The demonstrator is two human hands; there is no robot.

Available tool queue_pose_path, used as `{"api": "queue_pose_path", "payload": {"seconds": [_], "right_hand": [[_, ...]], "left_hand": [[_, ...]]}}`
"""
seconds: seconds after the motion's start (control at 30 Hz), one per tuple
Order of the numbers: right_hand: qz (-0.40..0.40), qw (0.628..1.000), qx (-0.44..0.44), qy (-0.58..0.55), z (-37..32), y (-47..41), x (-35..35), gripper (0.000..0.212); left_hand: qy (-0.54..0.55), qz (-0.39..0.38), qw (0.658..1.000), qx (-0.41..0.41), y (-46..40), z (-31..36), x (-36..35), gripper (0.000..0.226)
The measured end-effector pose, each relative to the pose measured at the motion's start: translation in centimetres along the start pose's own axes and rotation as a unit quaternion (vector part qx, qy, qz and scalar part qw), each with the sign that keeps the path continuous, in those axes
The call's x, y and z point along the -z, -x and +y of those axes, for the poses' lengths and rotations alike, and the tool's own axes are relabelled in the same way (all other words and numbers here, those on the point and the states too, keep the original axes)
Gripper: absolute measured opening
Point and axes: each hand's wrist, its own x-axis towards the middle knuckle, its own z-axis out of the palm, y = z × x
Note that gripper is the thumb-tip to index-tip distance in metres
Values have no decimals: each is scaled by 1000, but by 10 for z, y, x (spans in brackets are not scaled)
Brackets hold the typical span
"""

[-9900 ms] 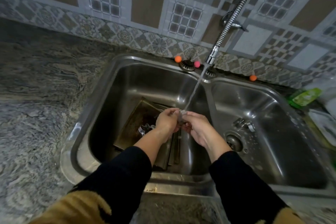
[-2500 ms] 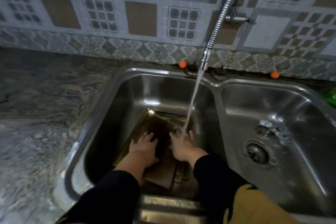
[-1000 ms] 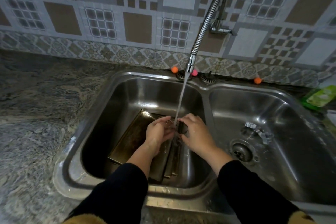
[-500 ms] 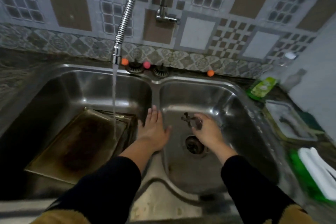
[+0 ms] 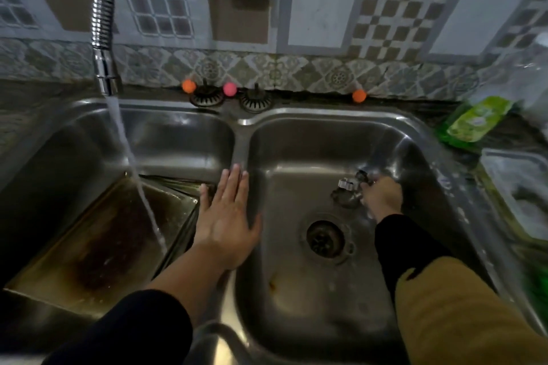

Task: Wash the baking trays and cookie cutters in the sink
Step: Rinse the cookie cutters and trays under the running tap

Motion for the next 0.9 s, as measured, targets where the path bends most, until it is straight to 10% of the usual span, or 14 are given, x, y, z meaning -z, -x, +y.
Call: {"api": "queue_pose_path", "payload": {"seconds": [0.9], "right_hand": [[-79, 959, 266, 63, -117, 218, 21, 30]], "left_hand": [[77, -40, 990, -111, 7, -34, 9, 63]]}}
